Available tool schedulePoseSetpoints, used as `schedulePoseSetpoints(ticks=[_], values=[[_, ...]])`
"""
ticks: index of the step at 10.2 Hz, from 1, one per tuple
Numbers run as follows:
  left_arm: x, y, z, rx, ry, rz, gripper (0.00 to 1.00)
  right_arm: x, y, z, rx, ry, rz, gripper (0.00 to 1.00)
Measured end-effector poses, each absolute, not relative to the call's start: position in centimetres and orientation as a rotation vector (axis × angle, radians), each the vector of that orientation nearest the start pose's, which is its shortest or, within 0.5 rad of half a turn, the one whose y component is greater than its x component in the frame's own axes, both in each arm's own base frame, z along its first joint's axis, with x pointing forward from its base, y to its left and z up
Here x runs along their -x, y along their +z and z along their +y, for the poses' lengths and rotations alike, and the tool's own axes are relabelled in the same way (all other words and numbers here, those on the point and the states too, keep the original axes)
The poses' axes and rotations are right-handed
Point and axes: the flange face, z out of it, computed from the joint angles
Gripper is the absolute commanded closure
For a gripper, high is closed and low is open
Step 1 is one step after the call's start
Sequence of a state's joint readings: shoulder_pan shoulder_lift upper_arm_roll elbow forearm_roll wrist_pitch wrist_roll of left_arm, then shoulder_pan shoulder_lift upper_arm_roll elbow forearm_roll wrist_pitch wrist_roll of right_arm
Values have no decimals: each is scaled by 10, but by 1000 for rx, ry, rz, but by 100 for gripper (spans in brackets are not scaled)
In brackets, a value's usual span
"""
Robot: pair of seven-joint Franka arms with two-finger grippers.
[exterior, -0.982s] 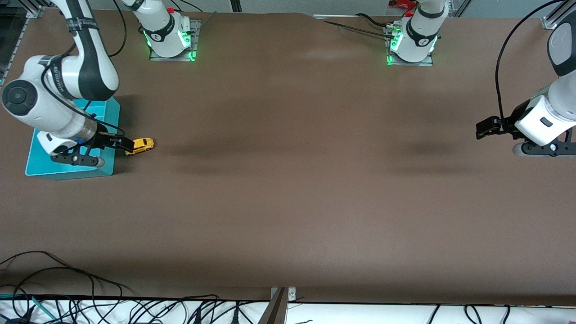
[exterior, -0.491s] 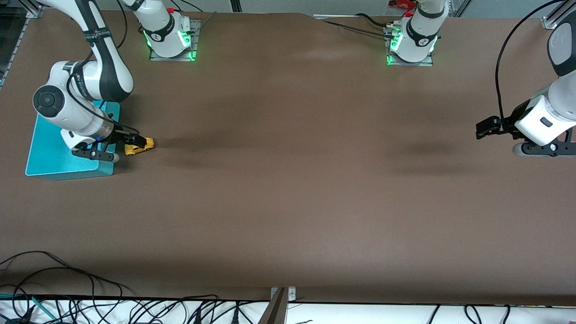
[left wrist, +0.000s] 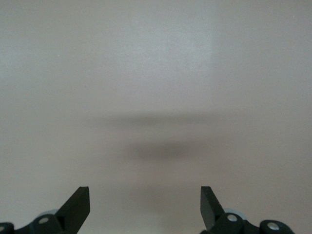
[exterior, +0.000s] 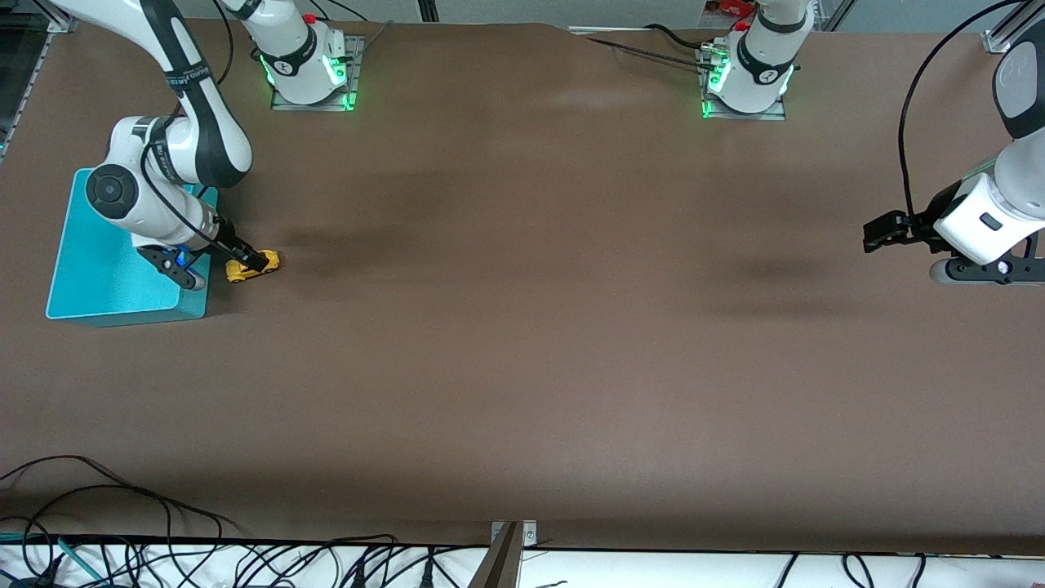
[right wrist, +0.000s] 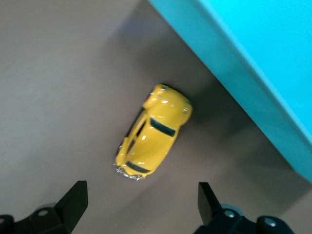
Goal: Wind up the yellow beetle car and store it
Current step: 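Lower the right gripper around the yellow car and close on it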
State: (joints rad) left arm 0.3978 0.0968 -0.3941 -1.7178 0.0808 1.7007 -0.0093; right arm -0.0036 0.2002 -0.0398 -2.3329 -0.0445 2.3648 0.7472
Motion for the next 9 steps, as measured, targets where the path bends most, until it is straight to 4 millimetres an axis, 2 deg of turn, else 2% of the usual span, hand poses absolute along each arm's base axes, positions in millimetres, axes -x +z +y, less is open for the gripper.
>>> schedulePoseSetpoints(ticks=[3,6,7,8,9], values=[[-579,514,18,3095,167,3,0,-495,226,-36,2856,191,1519,0],[-579,514,18,3095,171,3,0,-484,202,-43,2799,177,1627,0],[-579,514,18,3095,172,3,0,-483,199,-44,2795,178,1635,5],[-579,514,18,3095,173,3,0,-483,196,-45,2790,175,1642,23],[-579,513,18,3095,174,3,0,-483,194,-49,2781,170,1656,50]])
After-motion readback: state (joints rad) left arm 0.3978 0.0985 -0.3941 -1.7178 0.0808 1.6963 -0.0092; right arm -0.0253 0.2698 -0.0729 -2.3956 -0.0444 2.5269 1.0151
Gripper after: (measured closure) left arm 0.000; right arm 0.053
